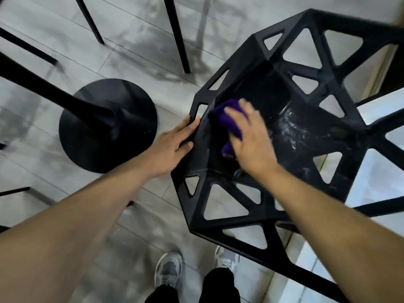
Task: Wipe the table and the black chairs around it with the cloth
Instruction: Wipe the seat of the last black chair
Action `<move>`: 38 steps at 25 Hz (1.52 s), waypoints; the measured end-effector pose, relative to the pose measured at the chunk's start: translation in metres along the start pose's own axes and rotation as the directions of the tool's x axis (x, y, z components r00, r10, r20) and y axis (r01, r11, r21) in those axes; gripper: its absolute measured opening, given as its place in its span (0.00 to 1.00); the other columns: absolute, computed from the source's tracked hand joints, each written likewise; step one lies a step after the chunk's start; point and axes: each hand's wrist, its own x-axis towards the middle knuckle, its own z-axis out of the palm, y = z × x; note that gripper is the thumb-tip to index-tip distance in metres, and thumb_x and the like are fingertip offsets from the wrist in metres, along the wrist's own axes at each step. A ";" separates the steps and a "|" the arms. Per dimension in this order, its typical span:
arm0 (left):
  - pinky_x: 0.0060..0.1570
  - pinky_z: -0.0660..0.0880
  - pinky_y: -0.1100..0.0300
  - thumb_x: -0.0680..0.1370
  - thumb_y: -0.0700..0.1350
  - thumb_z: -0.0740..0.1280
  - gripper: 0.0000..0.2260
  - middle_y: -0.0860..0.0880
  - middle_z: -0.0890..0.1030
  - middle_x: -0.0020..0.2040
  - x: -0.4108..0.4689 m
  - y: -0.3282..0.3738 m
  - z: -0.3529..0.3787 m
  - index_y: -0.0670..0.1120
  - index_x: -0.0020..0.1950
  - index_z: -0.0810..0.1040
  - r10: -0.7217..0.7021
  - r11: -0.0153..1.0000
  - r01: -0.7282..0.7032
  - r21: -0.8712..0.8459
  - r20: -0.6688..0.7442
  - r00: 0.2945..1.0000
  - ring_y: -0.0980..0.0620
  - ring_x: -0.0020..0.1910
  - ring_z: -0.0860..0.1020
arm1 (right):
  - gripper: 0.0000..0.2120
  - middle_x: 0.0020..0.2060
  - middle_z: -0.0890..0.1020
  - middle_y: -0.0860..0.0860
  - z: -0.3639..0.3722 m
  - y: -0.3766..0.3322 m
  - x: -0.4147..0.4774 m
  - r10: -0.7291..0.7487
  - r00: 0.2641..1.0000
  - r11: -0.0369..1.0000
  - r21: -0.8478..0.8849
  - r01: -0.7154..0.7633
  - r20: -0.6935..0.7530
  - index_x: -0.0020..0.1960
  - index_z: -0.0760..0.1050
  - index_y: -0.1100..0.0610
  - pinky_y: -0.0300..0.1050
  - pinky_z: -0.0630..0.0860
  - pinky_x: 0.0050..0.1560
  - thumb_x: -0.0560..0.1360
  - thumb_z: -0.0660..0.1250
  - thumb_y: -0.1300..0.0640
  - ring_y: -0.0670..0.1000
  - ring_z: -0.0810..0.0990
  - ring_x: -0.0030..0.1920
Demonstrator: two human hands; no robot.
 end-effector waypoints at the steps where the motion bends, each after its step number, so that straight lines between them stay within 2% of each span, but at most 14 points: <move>1: 0.81 0.52 0.45 0.86 0.49 0.58 0.27 0.61 0.46 0.83 -0.001 -0.001 0.000 0.67 0.80 0.51 -0.008 1.000 0.008 0.000 0.008 1.000 0.49 0.82 0.52 | 0.26 0.77 0.63 0.59 -0.006 0.016 0.029 0.129 0.988 0.992 0.016 -0.128 -0.080 0.74 0.70 0.55 0.57 0.56 0.78 0.77 0.67 0.60 0.60 0.60 0.77; 3: 0.81 0.50 0.49 0.86 0.50 0.58 0.27 0.64 0.46 0.82 -0.004 -0.002 0.003 0.69 0.80 0.51 0.006 1.000 -0.006 -0.013 0.009 1.000 0.52 0.82 0.51 | 0.22 0.77 0.64 0.58 -0.014 0.031 0.066 0.316 0.925 0.949 0.060 -0.311 -0.213 0.72 0.71 0.55 0.55 0.58 0.78 0.79 0.63 0.56 0.61 0.62 0.76; 5: 0.81 0.50 0.51 0.86 0.51 0.58 0.26 0.64 0.47 0.82 -0.003 -0.003 -0.001 0.68 0.80 0.53 0.020 0.999 -0.019 -0.031 0.014 1.000 0.54 0.82 0.51 | 0.22 0.76 0.65 0.59 0.001 0.008 0.060 0.334 0.909 0.943 0.104 -0.317 -0.251 0.72 0.72 0.56 0.57 0.58 0.77 0.78 0.63 0.57 0.60 0.63 0.76; 8: 0.81 0.52 0.47 0.85 0.51 0.61 0.26 0.60 0.50 0.83 -0.001 -0.001 -0.010 0.64 0.80 0.58 0.023 0.999 -0.022 -0.034 0.024 0.999 0.52 0.82 0.54 | 0.26 0.77 0.63 0.58 0.032 -0.065 -0.017 0.240 0.962 0.967 0.119 -0.226 -0.128 0.74 0.70 0.56 0.59 0.56 0.78 0.76 0.66 0.61 0.59 0.59 0.78; 10: 0.81 0.53 0.50 0.84 0.49 0.63 0.26 0.58 0.52 0.83 -0.003 0.003 -0.013 0.63 0.80 0.60 0.032 0.998 -0.030 -0.050 0.031 0.999 0.53 0.81 0.55 | 0.28 0.78 0.61 0.55 0.043 -0.098 -0.053 0.293 0.950 0.955 0.080 -0.286 -0.104 0.75 0.67 0.54 0.56 0.53 0.79 0.76 0.68 0.60 0.57 0.56 0.79; 13: 0.78 0.54 0.57 0.83 0.45 0.64 0.28 0.57 0.54 0.83 -0.004 0.002 -0.012 0.65 0.79 0.59 0.043 0.998 -0.042 -0.048 0.028 0.999 0.57 0.80 0.56 | 0.33 0.79 0.57 0.55 0.047 -0.108 -0.057 0.294 0.953 0.956 0.006 -0.295 -0.073 0.78 0.63 0.53 0.54 0.50 0.80 0.75 0.70 0.59 0.56 0.52 0.80; 15: 0.79 0.58 0.49 0.83 0.45 0.66 0.30 0.54 0.56 0.83 0.000 0.002 -0.013 0.65 0.79 0.59 0.044 0.999 -0.044 0.013 -0.014 0.999 0.53 0.80 0.58 | 0.35 0.80 0.56 0.56 0.034 -0.083 -0.052 0.258 0.965 0.964 -0.056 -0.261 -0.044 0.79 0.61 0.52 0.54 0.48 0.80 0.75 0.70 0.59 0.56 0.50 0.81; 18: 0.75 0.65 0.40 0.83 0.47 0.63 0.31 0.52 0.57 0.83 0.001 0.006 -0.001 0.64 0.81 0.54 -0.006 0.976 0.026 0.218 -0.093 0.996 0.43 0.79 0.62 | 0.31 0.80 0.56 0.57 -0.003 -0.006 -0.057 0.471 0.869 0.869 -0.088 -0.486 -0.148 0.77 0.63 0.54 0.56 0.49 0.80 0.77 0.67 0.61 0.59 0.52 0.80; 20: 0.75 0.64 0.42 0.82 0.44 0.61 0.30 0.51 0.56 0.83 -0.003 0.022 0.014 0.58 0.82 0.55 -0.027 0.944 0.089 0.317 -0.194 0.981 0.43 0.79 0.62 | 0.28 0.79 0.57 0.58 -0.031 0.047 -0.061 0.569 0.781 0.788 -0.101 -0.608 -0.259 0.76 0.65 0.55 0.58 0.52 0.79 0.77 0.66 0.62 0.61 0.54 0.79; 24: 0.79 0.58 0.47 0.84 0.45 0.56 0.25 0.48 0.59 0.82 0.017 0.061 0.040 0.48 0.82 0.59 0.255 0.846 -0.107 0.523 -0.219 0.942 0.44 0.81 0.57 | 0.28 0.79 0.59 0.59 -0.040 0.075 -0.052 0.635 0.661 0.688 -0.095 -0.719 -0.400 0.76 0.65 0.56 0.57 0.50 0.79 0.78 0.67 0.61 0.60 0.54 0.79; 31: 0.80 0.55 0.45 0.81 0.42 0.51 0.26 0.42 0.60 0.81 0.054 0.065 0.065 0.40 0.80 0.62 0.338 0.741 -0.136 0.658 -0.191 0.922 0.45 0.82 0.56 | 0.29 0.78 0.62 0.57 -0.013 0.038 0.035 0.264 0.941 0.956 -0.075 -0.285 -0.211 0.76 0.67 0.55 0.55 0.54 0.79 0.76 0.69 0.61 0.57 0.57 0.78; 33: 0.80 0.54 0.46 0.81 0.43 0.50 0.26 0.43 0.59 0.82 0.051 0.070 0.065 0.42 0.81 0.61 0.320 0.748 -0.118 0.653 -0.199 0.926 0.46 0.82 0.55 | 0.31 0.78 0.62 0.54 -0.025 0.056 0.001 0.317 0.927 0.939 -0.070 -0.336 -0.201 0.76 0.67 0.54 0.56 0.57 0.78 0.74 0.70 0.62 0.56 0.57 0.78; 36: 0.80 0.55 0.47 0.82 0.45 0.49 0.26 0.44 0.58 0.82 0.051 0.075 0.065 0.43 0.81 0.62 0.280 0.745 -0.074 0.663 -0.210 0.937 0.46 0.82 0.54 | 0.29 0.78 0.60 0.51 -0.036 0.067 -0.052 0.576 0.764 0.801 0.016 -0.598 -0.290 0.75 0.68 0.52 0.59 0.60 0.76 0.76 0.69 0.62 0.56 0.57 0.79; 38: 0.80 0.56 0.46 0.81 0.45 0.49 0.26 0.44 0.59 0.82 0.053 0.075 0.064 0.42 0.80 0.62 0.276 0.746 -0.072 0.662 -0.209 0.938 0.46 0.82 0.55 | 0.29 0.78 0.60 0.52 -0.032 0.066 -0.051 0.595 0.740 0.773 -0.026 -0.633 -0.314 0.75 0.67 0.53 0.59 0.58 0.77 0.76 0.69 0.62 0.56 0.55 0.79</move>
